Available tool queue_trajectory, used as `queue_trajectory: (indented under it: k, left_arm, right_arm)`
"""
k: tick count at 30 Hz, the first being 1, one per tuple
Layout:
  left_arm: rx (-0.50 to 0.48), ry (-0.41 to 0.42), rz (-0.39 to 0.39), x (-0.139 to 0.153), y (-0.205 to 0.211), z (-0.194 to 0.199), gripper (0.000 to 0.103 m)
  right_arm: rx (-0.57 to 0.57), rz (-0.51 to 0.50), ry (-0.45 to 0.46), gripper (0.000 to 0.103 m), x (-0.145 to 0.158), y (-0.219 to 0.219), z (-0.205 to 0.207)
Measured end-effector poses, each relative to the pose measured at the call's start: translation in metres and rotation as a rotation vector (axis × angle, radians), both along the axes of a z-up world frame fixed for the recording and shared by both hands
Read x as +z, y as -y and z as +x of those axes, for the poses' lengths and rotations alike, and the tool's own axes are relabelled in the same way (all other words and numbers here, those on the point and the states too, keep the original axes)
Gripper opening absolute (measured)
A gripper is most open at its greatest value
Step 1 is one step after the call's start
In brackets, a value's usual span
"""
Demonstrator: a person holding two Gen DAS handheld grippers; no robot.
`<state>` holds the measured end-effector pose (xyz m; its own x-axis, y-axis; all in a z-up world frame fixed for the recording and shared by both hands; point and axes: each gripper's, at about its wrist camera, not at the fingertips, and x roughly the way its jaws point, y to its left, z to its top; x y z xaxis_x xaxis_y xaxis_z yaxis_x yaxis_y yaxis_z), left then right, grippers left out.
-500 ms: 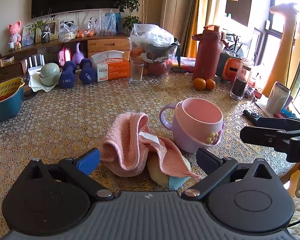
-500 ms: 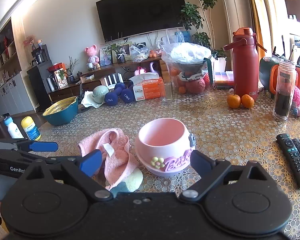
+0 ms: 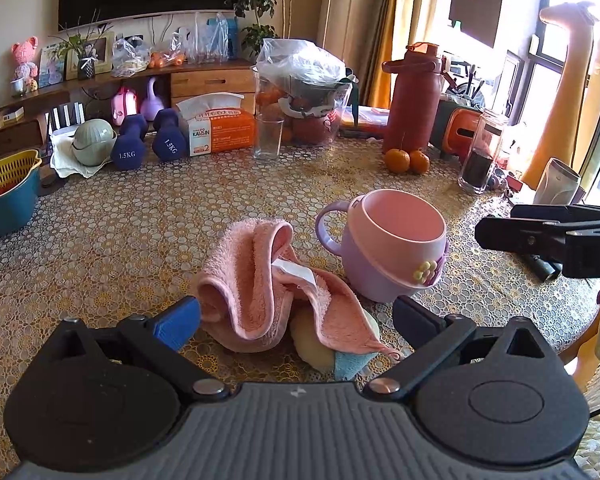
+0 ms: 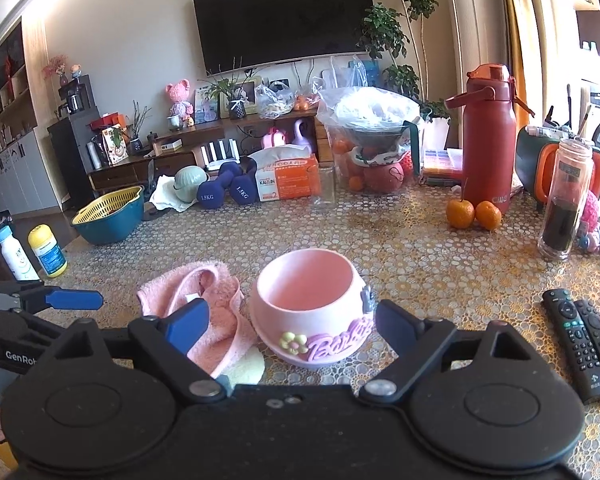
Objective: Organize objects
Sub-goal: 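Close the right gripper on the pink-and-lilac mug rim while the left gripper holds the pink towel bundle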
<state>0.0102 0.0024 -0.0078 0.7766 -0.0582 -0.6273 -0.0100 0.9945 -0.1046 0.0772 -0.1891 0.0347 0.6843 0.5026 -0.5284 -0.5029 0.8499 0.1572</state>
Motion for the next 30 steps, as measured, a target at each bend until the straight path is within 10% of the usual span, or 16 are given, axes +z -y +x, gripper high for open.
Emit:
queue_trajectory:
  k: [30]
  left_arm:
    - [-0.119, -0.263, -0.009, -0.062, 0.009, 0.086, 0.103]
  right_arm:
    - [0.032, -0.088, -0.225, 0.053, -0.041, -0.021, 0.110]
